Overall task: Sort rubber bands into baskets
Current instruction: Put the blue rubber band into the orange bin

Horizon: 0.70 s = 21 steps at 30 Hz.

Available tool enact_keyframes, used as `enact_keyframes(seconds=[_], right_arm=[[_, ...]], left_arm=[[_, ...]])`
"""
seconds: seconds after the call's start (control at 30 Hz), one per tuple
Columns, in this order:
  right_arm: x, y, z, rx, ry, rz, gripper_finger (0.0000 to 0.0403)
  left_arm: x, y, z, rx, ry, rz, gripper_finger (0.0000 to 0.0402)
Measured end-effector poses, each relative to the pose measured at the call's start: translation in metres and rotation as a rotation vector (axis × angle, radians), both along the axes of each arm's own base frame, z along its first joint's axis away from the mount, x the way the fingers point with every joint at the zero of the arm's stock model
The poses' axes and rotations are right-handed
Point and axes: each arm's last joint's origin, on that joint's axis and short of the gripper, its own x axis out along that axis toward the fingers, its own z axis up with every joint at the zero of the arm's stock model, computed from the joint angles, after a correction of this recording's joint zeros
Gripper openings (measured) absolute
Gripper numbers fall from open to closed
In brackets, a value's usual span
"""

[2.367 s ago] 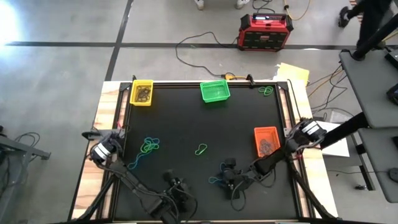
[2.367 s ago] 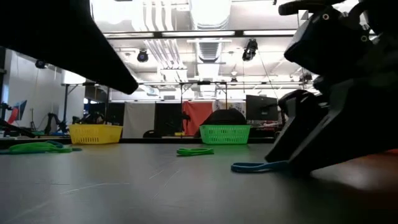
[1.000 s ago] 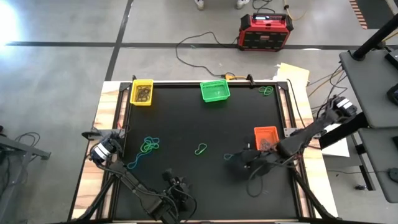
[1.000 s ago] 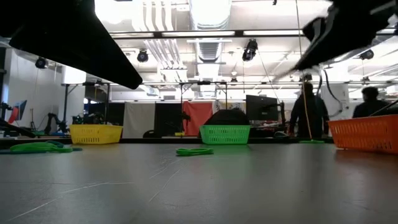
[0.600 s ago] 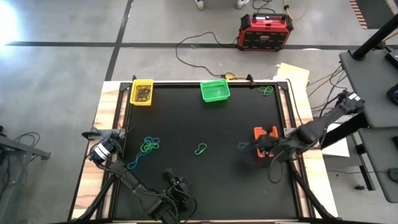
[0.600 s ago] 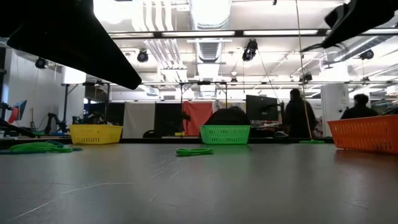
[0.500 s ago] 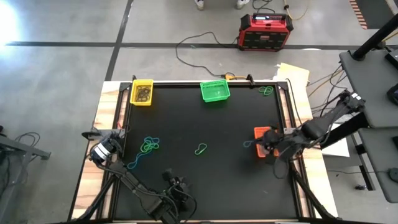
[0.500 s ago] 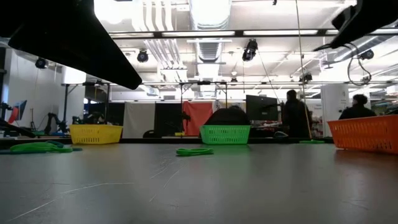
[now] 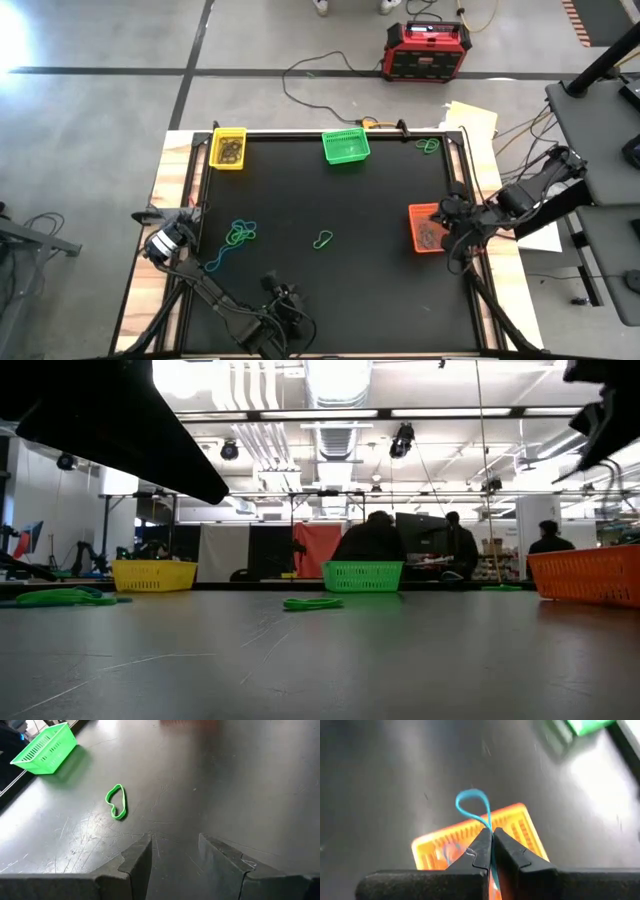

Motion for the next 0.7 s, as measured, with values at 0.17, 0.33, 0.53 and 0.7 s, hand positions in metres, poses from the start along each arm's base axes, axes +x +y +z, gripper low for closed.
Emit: enact_keyframes(seconds=[0.17,0.33,0.53,0.7], right_arm=[[-0.001,0.001,-0.004,0.069,0.064,-0.066,0.0009],[0.009,0.008,-0.021,0.1,0.127,-0.194,0.0009],[0.021,0.015,-0.056,0.256,0.065,-0.534,0.0009],[0.032,0.02,-0.073,0.301,0.1,-0.592,0.0009]], left_arm=[[0.0,0.0,0.0,0.0,0.0,0.001,0.0148],[0.0,0.0,0.0,-0.001,-0.001,0.001,0.0148],[0.0,0.0,0.0,-0.006,-0.005,0.004,0.0148],[-0.001,0.0,0.001,-0.043,0.035,-0.003,0.0148]])
